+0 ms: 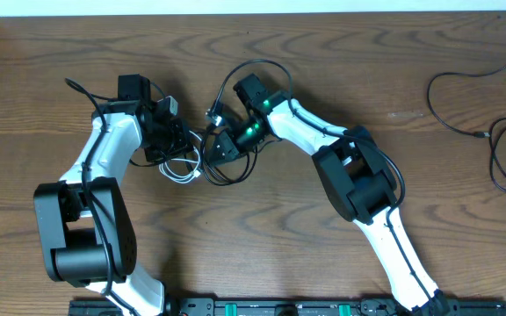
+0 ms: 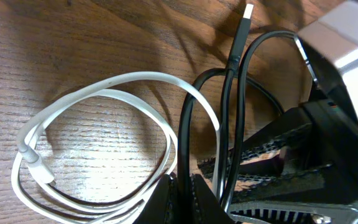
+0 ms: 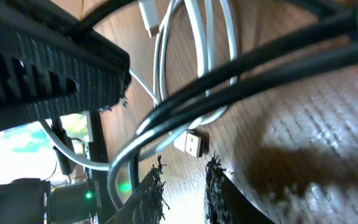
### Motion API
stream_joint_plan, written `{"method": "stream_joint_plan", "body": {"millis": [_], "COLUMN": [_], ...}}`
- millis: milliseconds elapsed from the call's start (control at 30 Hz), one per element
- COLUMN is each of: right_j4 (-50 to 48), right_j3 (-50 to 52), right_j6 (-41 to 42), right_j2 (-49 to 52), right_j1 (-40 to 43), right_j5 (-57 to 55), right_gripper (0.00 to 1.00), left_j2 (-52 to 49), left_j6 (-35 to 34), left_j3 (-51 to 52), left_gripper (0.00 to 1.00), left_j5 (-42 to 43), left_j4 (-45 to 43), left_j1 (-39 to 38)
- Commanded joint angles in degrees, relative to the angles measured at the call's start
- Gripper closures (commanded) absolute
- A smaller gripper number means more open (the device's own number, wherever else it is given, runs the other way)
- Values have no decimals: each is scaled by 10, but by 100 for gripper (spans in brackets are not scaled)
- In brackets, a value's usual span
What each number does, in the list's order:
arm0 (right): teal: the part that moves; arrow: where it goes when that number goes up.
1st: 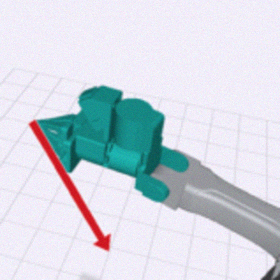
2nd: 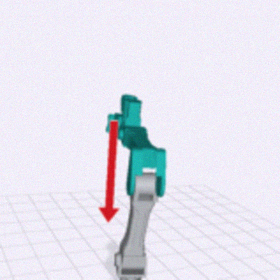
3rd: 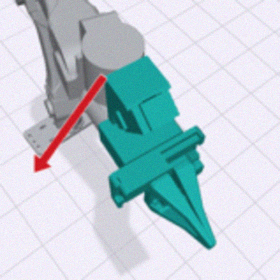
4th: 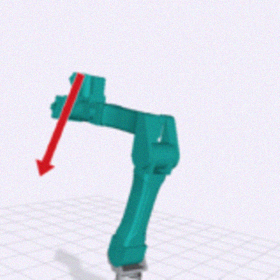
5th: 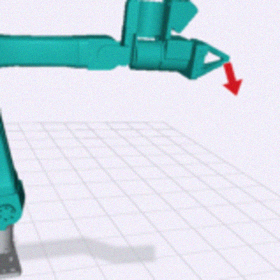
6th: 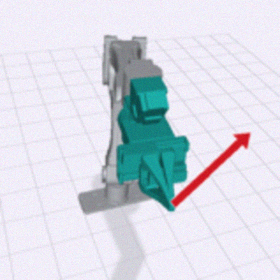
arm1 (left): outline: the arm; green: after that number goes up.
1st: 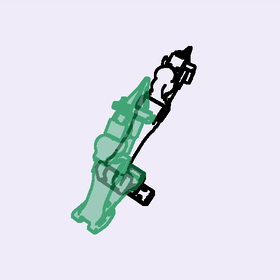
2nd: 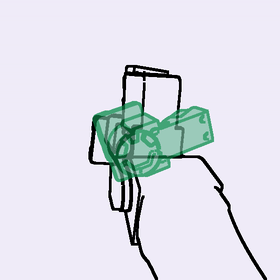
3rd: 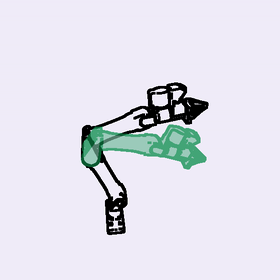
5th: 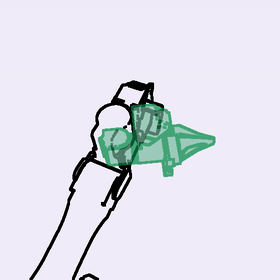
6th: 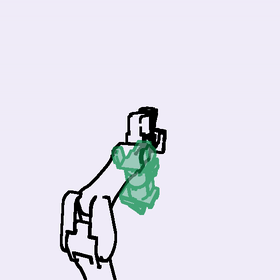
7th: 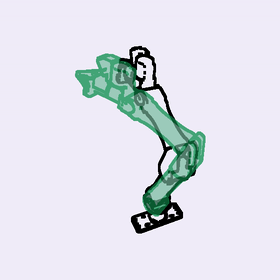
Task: Untangle cables
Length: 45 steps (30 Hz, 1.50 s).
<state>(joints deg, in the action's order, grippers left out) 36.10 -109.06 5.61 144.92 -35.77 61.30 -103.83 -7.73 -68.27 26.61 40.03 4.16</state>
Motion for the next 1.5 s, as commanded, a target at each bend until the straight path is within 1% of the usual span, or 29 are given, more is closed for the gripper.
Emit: {"method": "stream_joint_plan", "body": {"millis": [0, 33, 100, 133, 167, 200, 300, 467, 667, 733, 767, 867, 933, 967, 1067, 1300, 1467], "right_j4": [-12, -12, -14, -17, -22, -31, -66, -68, -95, -110, -118, -124, -141, -160, -197, -205, -214], "right_j3": [13, 13, 13, 13, 13, 13, 13, 13, 13, 13, 13, 13, 13, 13, 13, 13, 13], "right_j6": [12, 12, 12, 12, 12, 12, 12, 14, 57, 82, 106, 136, 165, 191, 232, 239, 286], "right_j2": [-4, -4, -4, -4, -4, -4, -4, -4, -4, -4, -4, -4, -4, -4, -4, -4, -4], "right_j1": [2, 2, -1, -5, -6, -9, -12, -9, 1, 3, 3, 3, 2, 1, -4, -15, -14], "right_j5": [31, 31, 34, 44, 55, 74, 139, 142, 140, 128, 105, 60, 41, 28, 16, -9, -54], "right_gripper": [77, 77, 75, 71, 71, 70, 70, 69, 67, 66, 66, 65, 63, 60, 55, 53, 56], "left_j2": [-1, -1, -1, -1, -1, -1, -1, -1, -1, -1, -1, -1, -1, -1, -1, -1, -1], "left_j6": [-5, -5, -5, -5, -5, -5, -5, -5, -5, -5, -5, -5, -5, -5, -5, -5, 2], "left_j3": [-4, -4, -4, -4, -4, -4, -4, -4, -4, -4, -4, -4, -4, -4, -4, -4, -4], "left_gripper": [92, 93, 92, 92, 93, 92, 93, 93, 93, 93, 93, 92, 93, 93, 93, 92, 93], "left_j5": [-3, -3, -3, -3, -3, -3, -3, -3, -3, -3, -3, -3, -3, -3, -3, -3, -3], "left_j4": [-1, -2, -4, -5, -5, -4, -4, -4, -4, -4, -4, -4, -4, -4, -4, -4, -4], "left_j1": [0, 0, 0, 0, 0, 0, 0, 0, 0, 0, 0, 0, 0, 0, 0, 0, 0]}}
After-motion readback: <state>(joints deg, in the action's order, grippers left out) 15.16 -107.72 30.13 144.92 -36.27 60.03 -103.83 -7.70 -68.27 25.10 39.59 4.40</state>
